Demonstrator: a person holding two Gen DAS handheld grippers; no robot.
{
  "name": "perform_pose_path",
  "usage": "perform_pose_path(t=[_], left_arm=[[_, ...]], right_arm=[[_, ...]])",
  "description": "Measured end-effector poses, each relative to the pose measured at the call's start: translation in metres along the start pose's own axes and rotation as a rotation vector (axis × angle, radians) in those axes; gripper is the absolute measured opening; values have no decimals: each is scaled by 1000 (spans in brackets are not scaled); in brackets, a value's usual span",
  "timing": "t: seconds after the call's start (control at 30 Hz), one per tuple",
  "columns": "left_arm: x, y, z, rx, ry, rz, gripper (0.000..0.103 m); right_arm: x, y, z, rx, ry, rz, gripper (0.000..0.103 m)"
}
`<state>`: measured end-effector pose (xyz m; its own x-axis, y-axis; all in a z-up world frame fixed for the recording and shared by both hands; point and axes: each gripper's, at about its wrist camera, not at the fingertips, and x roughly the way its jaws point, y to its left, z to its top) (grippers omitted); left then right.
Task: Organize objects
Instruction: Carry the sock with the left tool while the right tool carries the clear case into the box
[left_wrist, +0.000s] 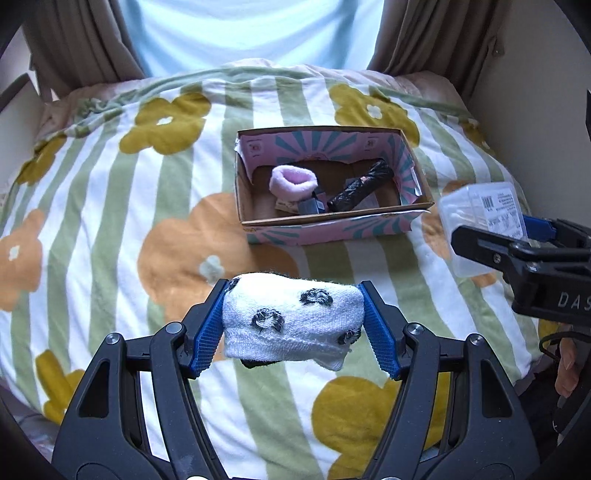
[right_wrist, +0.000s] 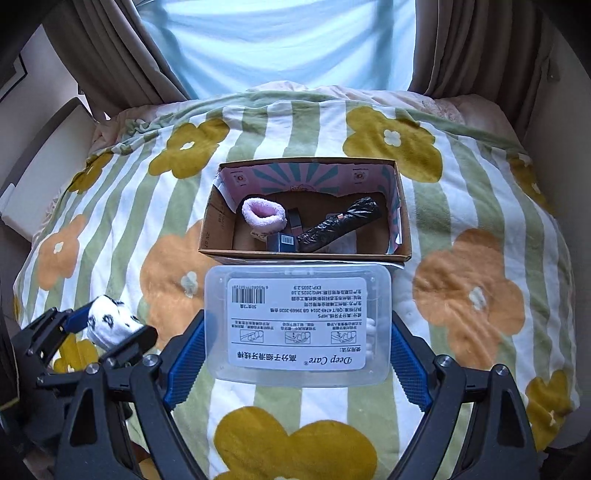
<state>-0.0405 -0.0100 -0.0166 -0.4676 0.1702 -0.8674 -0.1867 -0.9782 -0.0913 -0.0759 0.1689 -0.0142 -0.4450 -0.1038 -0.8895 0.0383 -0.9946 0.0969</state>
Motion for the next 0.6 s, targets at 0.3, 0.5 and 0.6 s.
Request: perform_pose_path(t=[0.3,0.5,0.6], left_arm=[[-14,10,-6,-36,12,-7,66],[-15,5,-1,-17,9,-17,66],[-12,4,4,-13,14,-25,66]], right_arm=[[-25,-8,-27,-4,-6,-39,87],[-28,-14,-31,20,-6,-47,87],[-29,-16,-29,29,-8,-47,87]])
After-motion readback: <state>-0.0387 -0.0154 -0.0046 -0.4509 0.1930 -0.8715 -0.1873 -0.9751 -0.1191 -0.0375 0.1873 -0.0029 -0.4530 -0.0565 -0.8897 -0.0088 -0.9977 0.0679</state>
